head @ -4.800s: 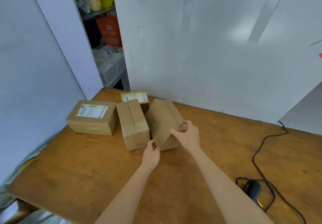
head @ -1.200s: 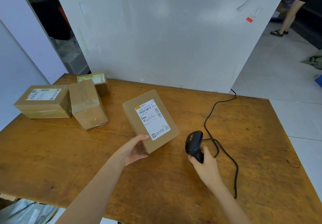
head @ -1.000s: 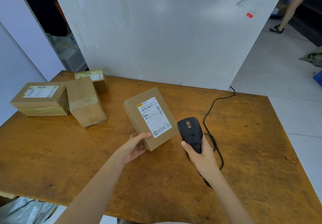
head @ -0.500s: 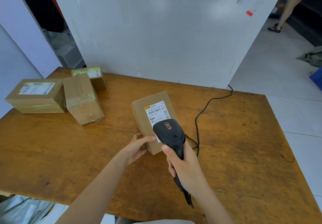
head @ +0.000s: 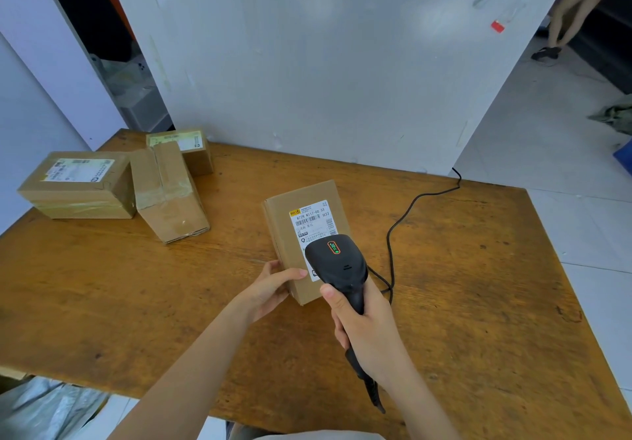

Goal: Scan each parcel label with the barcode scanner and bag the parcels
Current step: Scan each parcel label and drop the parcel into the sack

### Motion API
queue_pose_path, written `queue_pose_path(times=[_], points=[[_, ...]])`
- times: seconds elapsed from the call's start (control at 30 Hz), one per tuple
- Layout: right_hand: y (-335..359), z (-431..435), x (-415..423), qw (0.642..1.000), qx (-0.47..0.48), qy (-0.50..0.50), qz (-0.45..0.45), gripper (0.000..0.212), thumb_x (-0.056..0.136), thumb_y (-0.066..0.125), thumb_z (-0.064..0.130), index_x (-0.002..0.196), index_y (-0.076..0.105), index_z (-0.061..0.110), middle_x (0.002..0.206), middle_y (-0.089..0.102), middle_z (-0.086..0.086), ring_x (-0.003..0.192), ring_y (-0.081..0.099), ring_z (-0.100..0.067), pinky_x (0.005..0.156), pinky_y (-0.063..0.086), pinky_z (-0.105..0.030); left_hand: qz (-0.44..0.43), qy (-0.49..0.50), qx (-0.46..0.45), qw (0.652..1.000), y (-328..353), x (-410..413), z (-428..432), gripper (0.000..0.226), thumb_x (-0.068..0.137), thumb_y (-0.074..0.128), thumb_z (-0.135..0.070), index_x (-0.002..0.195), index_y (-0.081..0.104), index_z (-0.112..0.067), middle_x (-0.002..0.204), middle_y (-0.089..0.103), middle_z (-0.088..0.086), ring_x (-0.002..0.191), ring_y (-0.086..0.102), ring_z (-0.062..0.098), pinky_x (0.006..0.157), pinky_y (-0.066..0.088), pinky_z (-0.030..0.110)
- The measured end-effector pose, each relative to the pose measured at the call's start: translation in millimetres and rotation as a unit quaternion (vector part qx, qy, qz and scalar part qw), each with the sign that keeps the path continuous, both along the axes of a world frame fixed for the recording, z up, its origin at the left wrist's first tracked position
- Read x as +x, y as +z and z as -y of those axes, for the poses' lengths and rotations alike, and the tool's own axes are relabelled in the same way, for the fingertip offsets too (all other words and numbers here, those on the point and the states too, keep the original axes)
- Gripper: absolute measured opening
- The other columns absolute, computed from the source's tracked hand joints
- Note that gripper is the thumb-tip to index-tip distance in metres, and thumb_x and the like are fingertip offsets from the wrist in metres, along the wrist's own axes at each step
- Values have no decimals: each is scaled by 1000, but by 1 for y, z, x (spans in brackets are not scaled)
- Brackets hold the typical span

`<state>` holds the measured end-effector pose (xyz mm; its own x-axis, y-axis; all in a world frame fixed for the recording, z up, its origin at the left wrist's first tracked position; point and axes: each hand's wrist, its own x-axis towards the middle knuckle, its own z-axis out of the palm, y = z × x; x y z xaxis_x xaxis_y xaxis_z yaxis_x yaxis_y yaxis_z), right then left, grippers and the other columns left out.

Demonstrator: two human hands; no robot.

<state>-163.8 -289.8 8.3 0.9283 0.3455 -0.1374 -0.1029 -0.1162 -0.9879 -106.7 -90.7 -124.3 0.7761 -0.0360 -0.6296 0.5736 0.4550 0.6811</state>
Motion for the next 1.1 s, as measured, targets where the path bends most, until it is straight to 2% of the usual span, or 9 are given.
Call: queue_pose_path(times=[0.13,0.23,0.3,0.37,0.43,0.57,0.83,0.97,1.1], points=[[-4,0,-1,1000,0,-14,5,67,71,61,59,123,52,17,52,55,9,38,44,-7,43,39,-22,3,1,1,1000,-2,0,0,100,55,89,-14,135,29,-18,126,58,9,117,56,24,97,49,36],[-14,6,5,996,-29,-65,46,50,74,60,62,116,50,36,58,60,15,46,52,-6,48,44,-20,6,14,-1,1000,-2,-1,-3,100,53,89,-15,135,31,-17,127,59,10,117,57,23,102,46,39],[-29,14,18,988,-83,-115,53,34,82,63,52,108,46,39,76,65,15,61,60,-6,57,46,-21,6,30,-2,1000,-1,-2,-6,99,54,89,-15,135,32,-17,126,60,9,116,58,22,100,48,38],[-51,23,33,975,-158,-148,45,33,88,64,39,111,41,31,102,64,6,85,63,-13,70,50,-28,6,44,-4,999,2,-2,-9,97,54,89,-18,134,35,-17,123,62,7,112,60,20,90,51,34],[-74,30,48,955,-244,-165,38,37,89,64,36,115,41,22,114,59,-2,100,60,-21,80,51,-37,8,53,0,999,5,-3,-10,96,54,88,-20,134,36,-17,121,63,6,110,61,19,84,52,32],[-112,36,66,873,-461,-155,32,63,86,58,54,131,41,13,125,49,-8,118,50,-30,94,45,-49,13,61,11,998,9,-4,-13,99,55,89,-21,139,36,-17,121,63,6,109,62,21,86,54,34],[-144,30,73,805,-577,-119,71,70,82,56,63,130,41,15,125,47,-6,120,42,-26,93,38,-43,12,60,12,998,16,-10,-12,99,57,89,-22,141,36,-20,119,66,6,105,65,21,69,58,31],[-133,28,69,824,-539,-161,76,65,79,66,50,127,40,15,126,41,-9,119,36,-30,93,36,-46,12,69,10,998,15,-10,-13,99,59,88,-21,143,34,-25,123,64,6,108,64,22,72,59,34],[-110,22,71,919,-329,-171,134,52,90,59,27,137,40,21,134,36,-5,128,32,-24,105,32,-43,16,71,11,997,21,-9,-13,102,60,87,-25,144,31,-34,123,62,8,109,62,25,73,57,35]])
